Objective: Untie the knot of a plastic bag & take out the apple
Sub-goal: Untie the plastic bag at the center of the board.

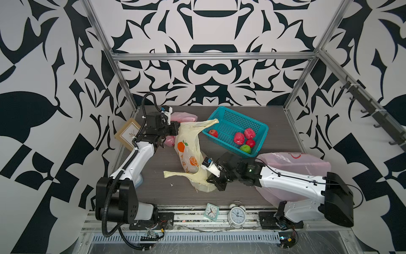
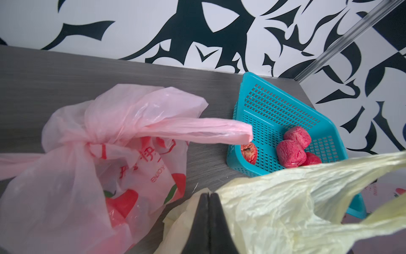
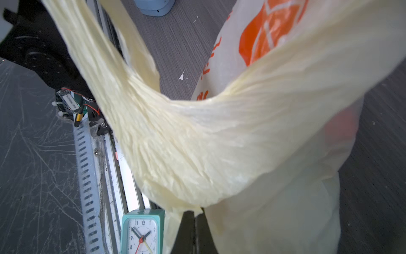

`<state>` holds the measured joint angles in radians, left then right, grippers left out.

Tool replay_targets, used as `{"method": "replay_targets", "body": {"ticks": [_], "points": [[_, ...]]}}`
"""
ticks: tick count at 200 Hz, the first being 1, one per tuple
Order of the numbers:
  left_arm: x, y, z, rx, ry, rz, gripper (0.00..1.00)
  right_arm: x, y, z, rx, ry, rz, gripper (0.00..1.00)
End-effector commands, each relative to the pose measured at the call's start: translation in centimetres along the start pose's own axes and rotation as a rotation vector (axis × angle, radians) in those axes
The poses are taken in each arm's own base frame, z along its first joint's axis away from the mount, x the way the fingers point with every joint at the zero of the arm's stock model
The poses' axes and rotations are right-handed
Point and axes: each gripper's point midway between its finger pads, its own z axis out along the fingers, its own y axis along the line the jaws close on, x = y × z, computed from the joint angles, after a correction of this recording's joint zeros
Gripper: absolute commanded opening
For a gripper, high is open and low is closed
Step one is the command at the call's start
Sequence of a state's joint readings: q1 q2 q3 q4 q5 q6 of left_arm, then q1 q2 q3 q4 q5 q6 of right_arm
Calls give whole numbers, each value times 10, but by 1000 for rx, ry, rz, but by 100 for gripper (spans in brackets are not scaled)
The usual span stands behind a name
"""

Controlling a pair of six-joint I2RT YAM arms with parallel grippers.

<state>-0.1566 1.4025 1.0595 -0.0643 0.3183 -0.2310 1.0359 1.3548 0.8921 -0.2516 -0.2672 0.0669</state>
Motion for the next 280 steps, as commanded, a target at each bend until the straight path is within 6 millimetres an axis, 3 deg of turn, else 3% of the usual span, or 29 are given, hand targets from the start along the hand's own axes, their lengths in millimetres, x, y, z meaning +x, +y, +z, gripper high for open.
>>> {"method": "replay_targets", "body": {"ticks": [1,25,43,62,84,103,123,140,168,198,252,280], "points": [[-32,-16,-1,50,-90,45,0,-38,-4,-18,63,-127,-43,9],[-39,-21,3,73,-90,52,0,-53,0,-32,63,-187,-41,35],[-36,-21,0,62,-54,55,27,-68,-1,-52,61,-252,-3,51],[-29,-21,-12,36,-36,74,45,-82,-7,-70,19,-296,63,54],[-21,-21,-34,-15,-30,103,55,-94,-26,-85,22,-338,158,54],[-13,-19,-58,-76,-12,103,56,-102,-53,-94,17,-367,282,52],[12,-15,-71,-107,44,49,56,-109,-70,-85,2,-343,359,50],[40,-19,-72,-91,93,-6,61,-115,-76,-67,-28,-309,401,50],[80,-34,-57,-95,179,16,66,-122,-88,-35,-68,-256,456,50],[109,-38,-39,-78,279,-12,67,-132,-92,-17,-111,-265,473,50],[133,-49,-39,-47,337,-37,66,-142,-93,-6,-160,-287,483,44],[140,-51,-43,-34,343,-53,59,-149,-87,-5,-195,-304,479,44]]}}
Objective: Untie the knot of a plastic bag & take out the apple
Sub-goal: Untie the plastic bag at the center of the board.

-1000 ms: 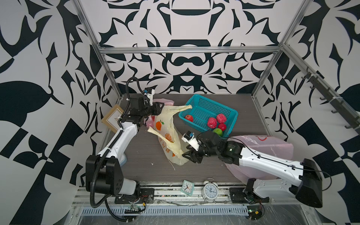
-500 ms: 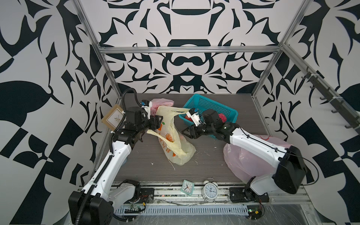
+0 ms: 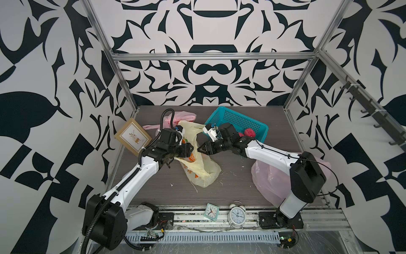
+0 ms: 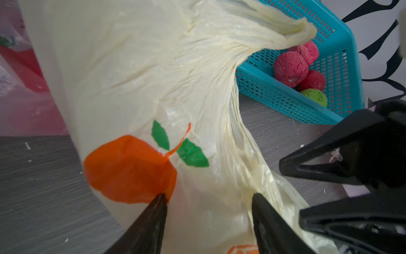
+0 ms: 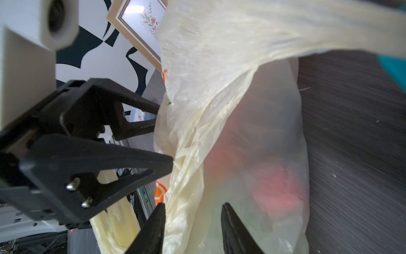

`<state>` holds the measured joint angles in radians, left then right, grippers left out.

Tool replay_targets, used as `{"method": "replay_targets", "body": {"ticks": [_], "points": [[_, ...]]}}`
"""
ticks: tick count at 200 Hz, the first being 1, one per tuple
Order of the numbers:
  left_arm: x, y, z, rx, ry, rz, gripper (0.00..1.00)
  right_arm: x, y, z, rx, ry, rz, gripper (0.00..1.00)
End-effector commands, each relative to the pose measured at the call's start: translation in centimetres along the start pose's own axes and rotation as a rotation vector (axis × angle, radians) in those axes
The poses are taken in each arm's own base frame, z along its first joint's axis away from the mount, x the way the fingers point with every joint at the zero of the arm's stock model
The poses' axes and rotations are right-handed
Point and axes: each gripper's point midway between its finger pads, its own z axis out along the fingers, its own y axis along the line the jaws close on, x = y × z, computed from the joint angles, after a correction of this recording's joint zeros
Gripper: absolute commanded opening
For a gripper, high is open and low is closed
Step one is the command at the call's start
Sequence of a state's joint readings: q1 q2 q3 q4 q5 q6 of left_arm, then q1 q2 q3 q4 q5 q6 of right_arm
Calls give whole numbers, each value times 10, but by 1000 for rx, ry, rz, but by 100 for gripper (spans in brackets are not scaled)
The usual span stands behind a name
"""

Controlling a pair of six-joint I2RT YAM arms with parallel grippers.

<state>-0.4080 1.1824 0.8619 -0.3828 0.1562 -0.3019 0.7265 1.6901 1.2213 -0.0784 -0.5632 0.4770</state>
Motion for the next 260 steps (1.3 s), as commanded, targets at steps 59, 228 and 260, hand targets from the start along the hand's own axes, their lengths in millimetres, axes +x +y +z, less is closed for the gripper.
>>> {"method": "replay_targets", "body": {"ticks": [59,228,260], "points": [[10,-11,-4,80,-15,-32,32,-11,20,14,-37,-11,-32,43],[-18,-8,-42,17,-155,107,17,-39,-24,-102,527,-239,-259,0],[-3,14,-48,-81,-121,66,15,-38,-58,-129,714,-247,-279,0]]}}
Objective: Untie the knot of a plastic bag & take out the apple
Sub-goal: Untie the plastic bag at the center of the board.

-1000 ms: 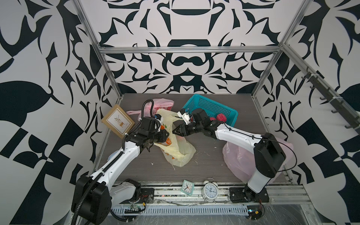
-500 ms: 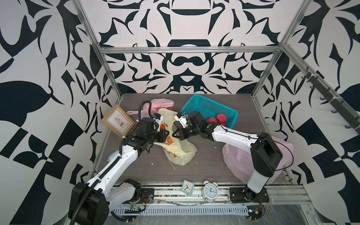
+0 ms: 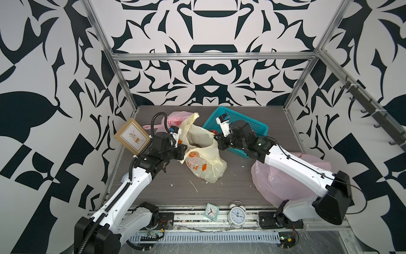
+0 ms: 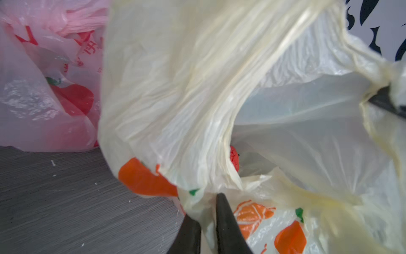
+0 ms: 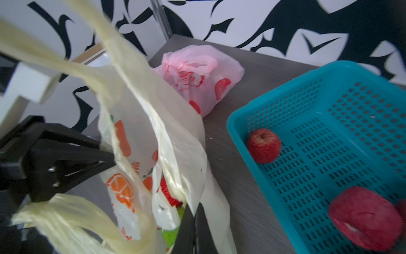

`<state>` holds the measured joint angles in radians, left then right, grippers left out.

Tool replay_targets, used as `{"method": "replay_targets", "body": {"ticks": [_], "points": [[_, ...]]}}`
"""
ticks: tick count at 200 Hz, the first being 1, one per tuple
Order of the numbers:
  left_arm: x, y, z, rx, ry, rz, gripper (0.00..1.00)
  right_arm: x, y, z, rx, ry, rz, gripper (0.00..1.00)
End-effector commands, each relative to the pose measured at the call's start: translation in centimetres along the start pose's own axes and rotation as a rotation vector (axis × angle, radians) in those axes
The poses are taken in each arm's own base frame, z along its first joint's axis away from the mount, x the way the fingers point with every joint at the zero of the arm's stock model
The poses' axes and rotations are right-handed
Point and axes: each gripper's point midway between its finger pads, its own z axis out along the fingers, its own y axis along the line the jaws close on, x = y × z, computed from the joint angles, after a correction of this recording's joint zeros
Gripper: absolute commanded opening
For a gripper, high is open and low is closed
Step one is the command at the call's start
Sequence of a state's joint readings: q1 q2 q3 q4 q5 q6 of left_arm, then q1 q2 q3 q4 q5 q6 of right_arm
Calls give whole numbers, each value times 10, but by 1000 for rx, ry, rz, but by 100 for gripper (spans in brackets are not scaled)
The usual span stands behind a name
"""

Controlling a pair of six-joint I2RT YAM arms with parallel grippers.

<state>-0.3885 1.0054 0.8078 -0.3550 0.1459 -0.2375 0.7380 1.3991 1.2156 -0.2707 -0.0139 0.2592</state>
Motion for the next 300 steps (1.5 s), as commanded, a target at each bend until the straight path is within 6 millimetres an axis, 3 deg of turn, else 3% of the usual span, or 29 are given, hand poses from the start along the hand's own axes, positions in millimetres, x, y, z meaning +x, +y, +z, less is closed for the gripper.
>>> {"method": "replay_targets", "body": {"ticks": [1,27,47,104,124,158,182,198,213,234,261,280,300], "points": [[11,19,-12,-101,36,-14,15,18,-50,-4,231,43,-76,0],[25,40,-31,-201,80,-55,12,25,-86,-5,335,54,-46,0],[25,41,-43,-218,82,-74,11,28,-106,-3,368,58,-13,0],[36,51,-57,-294,123,-87,9,23,-144,-4,422,31,39,0],[33,55,-65,-328,112,-71,8,20,-139,-4,353,21,50,0],[32,48,-60,-281,131,-63,12,8,-91,-1,81,19,13,2],[18,41,-61,-250,98,-25,33,-4,-66,-16,-38,8,45,27],[8,34,-66,-225,73,12,55,-15,-55,-33,-78,-34,71,39],[-1,27,-71,-195,30,53,64,-24,-46,-49,-113,-75,106,46],[-19,12,-81,-142,-63,123,70,-33,-23,-62,-237,-107,162,49],[-42,-13,-89,-44,-180,202,73,-30,13,-63,-362,-107,142,50],[-52,-28,-85,2,-211,250,73,-20,45,-58,-399,-90,61,50],[-61,-41,-71,9,-227,341,76,-11,63,-46,-354,-90,-15,51]]}}
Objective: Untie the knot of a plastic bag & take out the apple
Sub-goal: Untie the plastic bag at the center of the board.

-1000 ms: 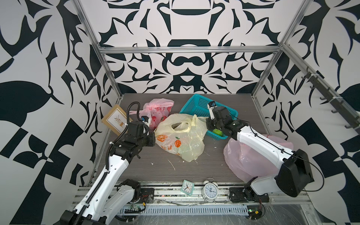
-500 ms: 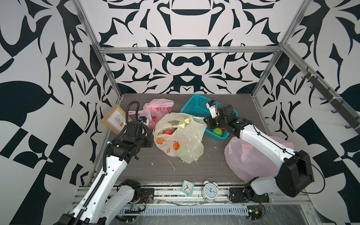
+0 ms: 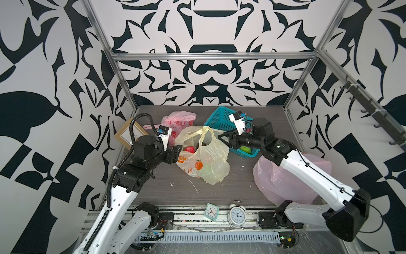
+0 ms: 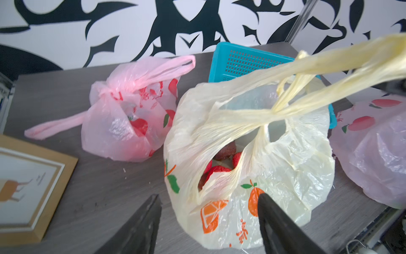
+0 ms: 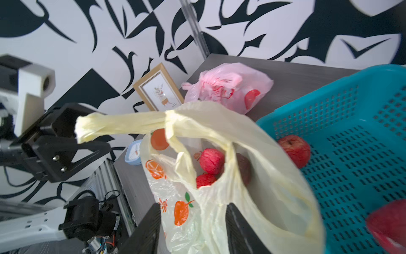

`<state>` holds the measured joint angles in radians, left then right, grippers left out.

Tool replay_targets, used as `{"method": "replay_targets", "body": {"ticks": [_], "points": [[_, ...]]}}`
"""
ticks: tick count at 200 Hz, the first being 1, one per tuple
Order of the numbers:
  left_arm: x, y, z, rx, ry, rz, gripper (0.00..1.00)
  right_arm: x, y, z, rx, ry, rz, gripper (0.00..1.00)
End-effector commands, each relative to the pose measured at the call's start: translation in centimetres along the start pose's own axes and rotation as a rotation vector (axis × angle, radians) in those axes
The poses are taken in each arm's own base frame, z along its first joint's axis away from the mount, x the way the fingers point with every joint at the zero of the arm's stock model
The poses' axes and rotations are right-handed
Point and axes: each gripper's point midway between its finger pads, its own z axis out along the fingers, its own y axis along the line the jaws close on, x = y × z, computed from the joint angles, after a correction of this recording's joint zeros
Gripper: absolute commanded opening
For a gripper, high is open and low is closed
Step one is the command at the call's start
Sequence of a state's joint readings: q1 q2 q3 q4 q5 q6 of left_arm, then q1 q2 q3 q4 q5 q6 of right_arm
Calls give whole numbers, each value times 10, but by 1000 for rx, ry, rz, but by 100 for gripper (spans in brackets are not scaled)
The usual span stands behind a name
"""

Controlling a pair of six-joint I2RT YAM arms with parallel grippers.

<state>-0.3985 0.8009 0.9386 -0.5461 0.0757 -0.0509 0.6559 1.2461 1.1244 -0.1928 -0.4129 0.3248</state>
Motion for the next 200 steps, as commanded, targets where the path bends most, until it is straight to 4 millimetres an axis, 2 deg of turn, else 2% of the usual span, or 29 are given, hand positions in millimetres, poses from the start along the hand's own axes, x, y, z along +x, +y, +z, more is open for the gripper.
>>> {"method": "replay_targets", "body": {"ticks": [1,19,45,69,101,122,155,171,188,200], "points": [[-30,-19,11,50,-89,122,76,0,22,14,0,-27,-94,51],[-36,-33,28,87,-96,184,77,4,17,30,53,-25,-91,51],[-48,-43,48,119,-114,220,78,2,7,48,134,-51,-98,52],[-61,-32,65,48,-145,242,79,-4,-1,62,171,-86,-99,53],[-77,-20,76,-30,-180,260,80,-12,-8,80,201,-142,-98,53],[-78,-15,87,-59,-172,268,82,-16,-14,90,243,-170,-105,54],[-75,-4,101,-113,-141,277,83,-21,-7,109,188,-181,-95,53],[-75,1,104,-133,-134,269,74,-22,-4,119,160,-183,-82,50],[-77,9,105,-152,-125,240,55,-25,1,126,133,-184,-79,36],[-78,18,105,-169,-122,210,40,-26,3,126,125,-185,-82,21]]}}
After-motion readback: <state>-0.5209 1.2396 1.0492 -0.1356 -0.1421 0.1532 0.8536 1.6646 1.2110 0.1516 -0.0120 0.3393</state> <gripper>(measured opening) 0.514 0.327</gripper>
